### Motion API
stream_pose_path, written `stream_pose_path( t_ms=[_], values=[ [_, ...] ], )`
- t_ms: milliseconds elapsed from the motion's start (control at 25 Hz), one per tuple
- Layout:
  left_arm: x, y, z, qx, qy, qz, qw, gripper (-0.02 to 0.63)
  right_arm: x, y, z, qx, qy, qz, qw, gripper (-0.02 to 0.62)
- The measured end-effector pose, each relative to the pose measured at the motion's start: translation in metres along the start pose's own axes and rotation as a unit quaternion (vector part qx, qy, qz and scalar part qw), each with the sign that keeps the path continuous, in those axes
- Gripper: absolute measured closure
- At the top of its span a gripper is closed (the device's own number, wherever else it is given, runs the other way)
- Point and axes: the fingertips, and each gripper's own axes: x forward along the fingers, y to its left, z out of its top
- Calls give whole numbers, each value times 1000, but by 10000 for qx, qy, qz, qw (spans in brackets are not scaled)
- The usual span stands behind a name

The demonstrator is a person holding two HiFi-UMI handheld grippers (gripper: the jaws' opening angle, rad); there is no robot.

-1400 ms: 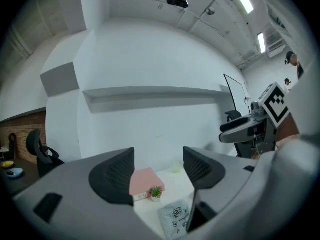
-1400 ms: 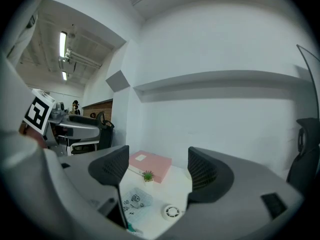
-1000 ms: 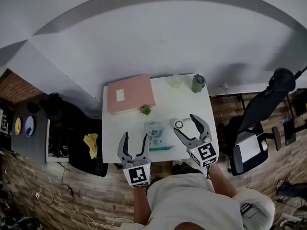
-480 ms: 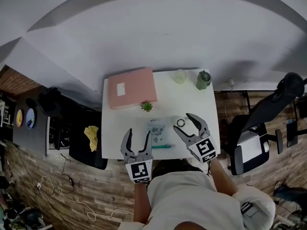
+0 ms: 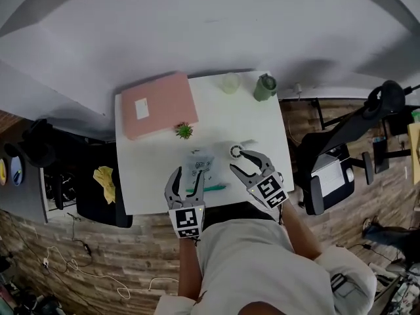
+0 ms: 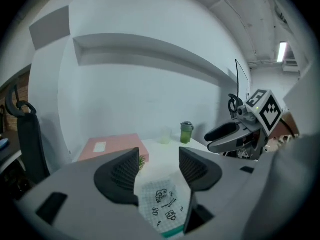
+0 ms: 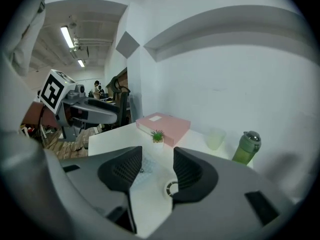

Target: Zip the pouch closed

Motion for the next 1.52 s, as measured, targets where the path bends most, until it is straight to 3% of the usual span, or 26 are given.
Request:
stream_pose_path(
  t_ms=[320, 560, 720, 960, 1240, 1520],
  values=[
    [20, -2, -54, -310, 432, -576, 9969, 399, 26, 21, -49, -265, 749, 312, 9963, 431],
    [22, -14, -85, -524, 733, -733, 9932, 420, 33, 36, -88, -505, 1184, 866, 9879, 459],
    [18, -23, -103, -635, 917, -640, 9917, 428, 33, 48, -112, -764, 1530, 1351, 9760, 460],
    [9, -38, -135, -719, 1293, -265, 9886, 439, 33, 61, -133, -1041, 1551, 2075, 9602, 469],
    [1, -63, -155, -991, 1466, 252, 9839, 448, 27, 73, -156, -1531, 1683, 2840, 9314, 479],
    [-1, -90, -180, -1049, 1665, 445, 9794, 449, 28, 78, -178, -1944, 1825, 3318, 9049, 485]
  ],
)
